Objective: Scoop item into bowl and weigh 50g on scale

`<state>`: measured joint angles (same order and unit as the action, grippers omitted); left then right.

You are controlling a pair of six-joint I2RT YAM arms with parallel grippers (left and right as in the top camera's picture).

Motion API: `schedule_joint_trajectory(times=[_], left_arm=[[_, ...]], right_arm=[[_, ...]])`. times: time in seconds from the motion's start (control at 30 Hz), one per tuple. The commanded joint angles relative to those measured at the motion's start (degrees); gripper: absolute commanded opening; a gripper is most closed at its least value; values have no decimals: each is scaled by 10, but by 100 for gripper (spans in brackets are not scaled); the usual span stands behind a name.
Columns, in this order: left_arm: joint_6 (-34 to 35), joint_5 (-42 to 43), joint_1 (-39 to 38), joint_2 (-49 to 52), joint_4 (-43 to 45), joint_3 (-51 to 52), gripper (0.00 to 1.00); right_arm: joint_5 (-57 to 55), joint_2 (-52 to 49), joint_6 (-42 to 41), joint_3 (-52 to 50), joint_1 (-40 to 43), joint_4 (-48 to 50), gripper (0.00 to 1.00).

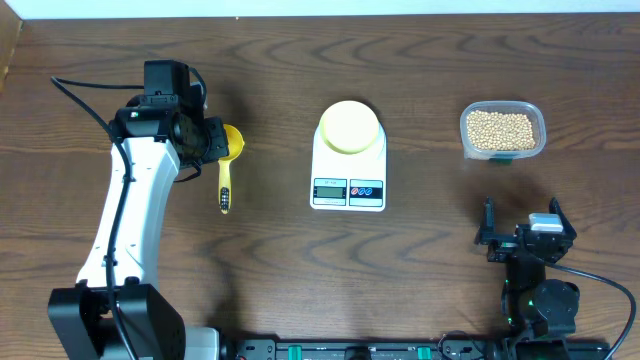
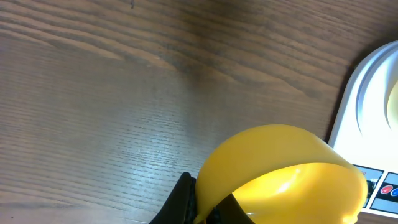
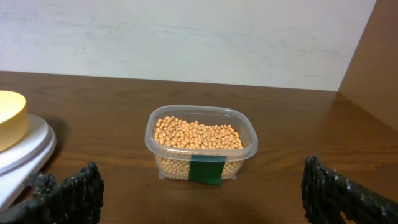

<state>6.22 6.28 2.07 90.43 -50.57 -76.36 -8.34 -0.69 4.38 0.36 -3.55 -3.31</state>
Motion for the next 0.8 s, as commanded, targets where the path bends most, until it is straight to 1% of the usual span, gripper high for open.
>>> schedule_joint_trajectory(times=[0.0, 0.77], left_arm=[[5, 5, -2, -5, -2, 4, 8], [5, 5, -2, -5, -1, 4, 8]], right_arm=[[-1, 4, -7, 0, -2, -3, 99], [-1, 4, -7, 0, -2, -3, 99]])
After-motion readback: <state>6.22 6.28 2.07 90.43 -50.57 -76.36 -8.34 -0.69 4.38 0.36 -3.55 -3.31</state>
